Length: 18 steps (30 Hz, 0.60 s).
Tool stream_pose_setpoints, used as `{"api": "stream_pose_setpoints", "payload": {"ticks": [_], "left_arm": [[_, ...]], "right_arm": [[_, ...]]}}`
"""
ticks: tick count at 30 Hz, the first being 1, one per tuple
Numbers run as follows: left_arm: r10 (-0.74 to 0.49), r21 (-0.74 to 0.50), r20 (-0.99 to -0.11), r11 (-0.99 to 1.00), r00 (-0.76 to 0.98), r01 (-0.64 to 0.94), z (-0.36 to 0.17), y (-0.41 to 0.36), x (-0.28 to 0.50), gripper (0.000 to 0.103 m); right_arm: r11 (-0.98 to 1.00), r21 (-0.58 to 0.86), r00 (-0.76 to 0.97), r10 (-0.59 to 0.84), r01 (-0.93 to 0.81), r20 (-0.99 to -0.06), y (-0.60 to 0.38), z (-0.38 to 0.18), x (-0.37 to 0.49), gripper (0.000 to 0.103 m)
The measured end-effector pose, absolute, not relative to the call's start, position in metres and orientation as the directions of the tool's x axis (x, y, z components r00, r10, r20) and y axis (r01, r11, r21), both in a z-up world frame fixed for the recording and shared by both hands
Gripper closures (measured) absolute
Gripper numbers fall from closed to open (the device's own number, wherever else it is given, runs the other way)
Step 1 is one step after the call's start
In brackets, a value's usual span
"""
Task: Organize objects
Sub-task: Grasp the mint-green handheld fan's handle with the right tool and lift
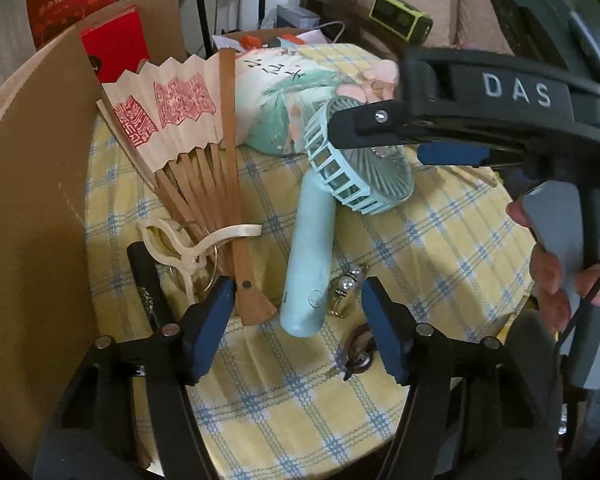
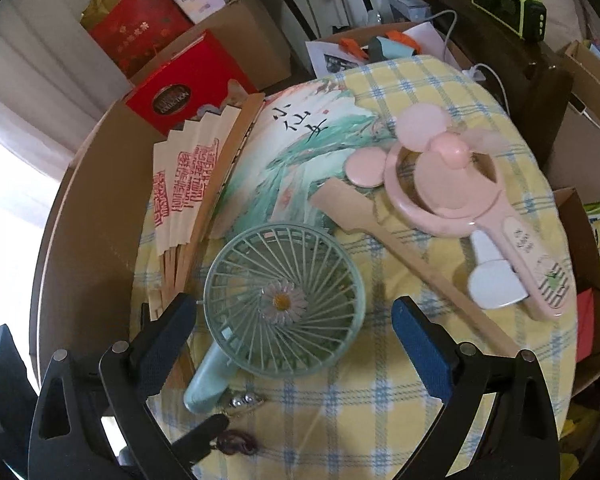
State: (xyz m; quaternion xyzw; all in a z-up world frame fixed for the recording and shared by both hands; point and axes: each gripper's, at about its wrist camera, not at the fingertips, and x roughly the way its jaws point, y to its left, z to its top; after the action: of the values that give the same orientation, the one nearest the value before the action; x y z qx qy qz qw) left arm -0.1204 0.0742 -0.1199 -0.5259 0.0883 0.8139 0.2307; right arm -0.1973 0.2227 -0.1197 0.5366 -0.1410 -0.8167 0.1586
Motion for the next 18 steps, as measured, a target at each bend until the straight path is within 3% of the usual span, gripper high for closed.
{"api": "stream_pose_setpoints", "payload": {"ticks": [2,5,11,13,18], "left_arm": [[0.281,-0.101,-0.899,-0.88,-0.337,-0.464,-0.122,0.074,-0.122,0.042],[0.28,-0.102,-0.9,-0.881,-0.336,-0.461,-0.125,0.072,-0.123,0.048],[0.283,-0.106,-0.903,-0.876,-0.325,-0.47,-0.132,0.076,-0.124,0.059],[0.303,-0.123,-0.899,-0.867,-0.315,-0.483,-0.134,0.079,-0.122,0.068],[0.301,-0.111,-0.898,-0.86,-0.321,-0.498,-0.135,0.087,-0.12,0.068]], "right_arm": [[-0.914,0.39,-0.368,-0.402,0.109,-0.839,0.218,-0.123,-0.2,0.004],[-0.917,0.382,-0.351,-0.396,0.114,-0.848,0.211,-0.13,-0.201,0.014],[-0.93,0.345,-0.347,-0.367,0.126,-0.863,0.204,-0.132,-0.199,0.016],[-0.929,0.347,-0.35,-0.369,0.126,-0.861,0.205,-0.131,-0.197,0.016],[-0.933,0.33,-0.37,-0.359,0.141,-0.857,0.205,-0.123,-0.188,0.016]]}}
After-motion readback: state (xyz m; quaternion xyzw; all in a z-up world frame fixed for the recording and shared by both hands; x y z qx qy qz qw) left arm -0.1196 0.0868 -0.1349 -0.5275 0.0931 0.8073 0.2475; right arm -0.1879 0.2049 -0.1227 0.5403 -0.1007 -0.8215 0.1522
